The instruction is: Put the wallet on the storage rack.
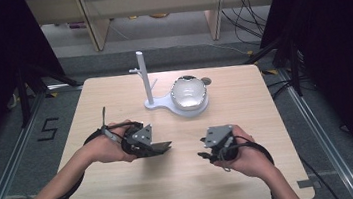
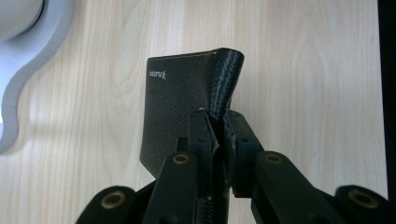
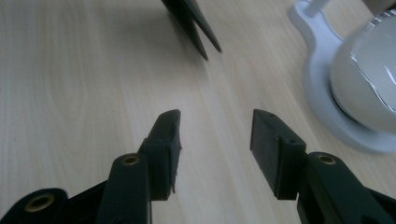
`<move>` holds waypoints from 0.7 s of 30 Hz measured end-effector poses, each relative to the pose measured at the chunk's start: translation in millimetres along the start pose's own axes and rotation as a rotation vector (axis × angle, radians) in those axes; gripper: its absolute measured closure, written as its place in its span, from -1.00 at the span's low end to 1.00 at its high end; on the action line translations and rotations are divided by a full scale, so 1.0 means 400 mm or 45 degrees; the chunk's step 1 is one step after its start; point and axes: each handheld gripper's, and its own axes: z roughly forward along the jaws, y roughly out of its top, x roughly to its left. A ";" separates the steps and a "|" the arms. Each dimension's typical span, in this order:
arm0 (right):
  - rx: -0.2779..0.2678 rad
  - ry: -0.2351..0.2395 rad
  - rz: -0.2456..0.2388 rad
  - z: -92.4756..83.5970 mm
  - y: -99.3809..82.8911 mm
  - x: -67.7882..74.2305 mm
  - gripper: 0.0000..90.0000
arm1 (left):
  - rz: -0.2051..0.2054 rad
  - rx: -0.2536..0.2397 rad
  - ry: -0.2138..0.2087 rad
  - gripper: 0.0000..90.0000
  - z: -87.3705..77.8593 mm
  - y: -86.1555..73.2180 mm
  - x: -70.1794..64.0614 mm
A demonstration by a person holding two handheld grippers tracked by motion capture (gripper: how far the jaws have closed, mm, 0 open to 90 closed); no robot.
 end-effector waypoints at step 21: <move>-0.034 0.081 -0.073 0.061 0.116 0.030 0.17 | 0.104 -0.020 -0.004 0.83 -0.004 0.087 0.004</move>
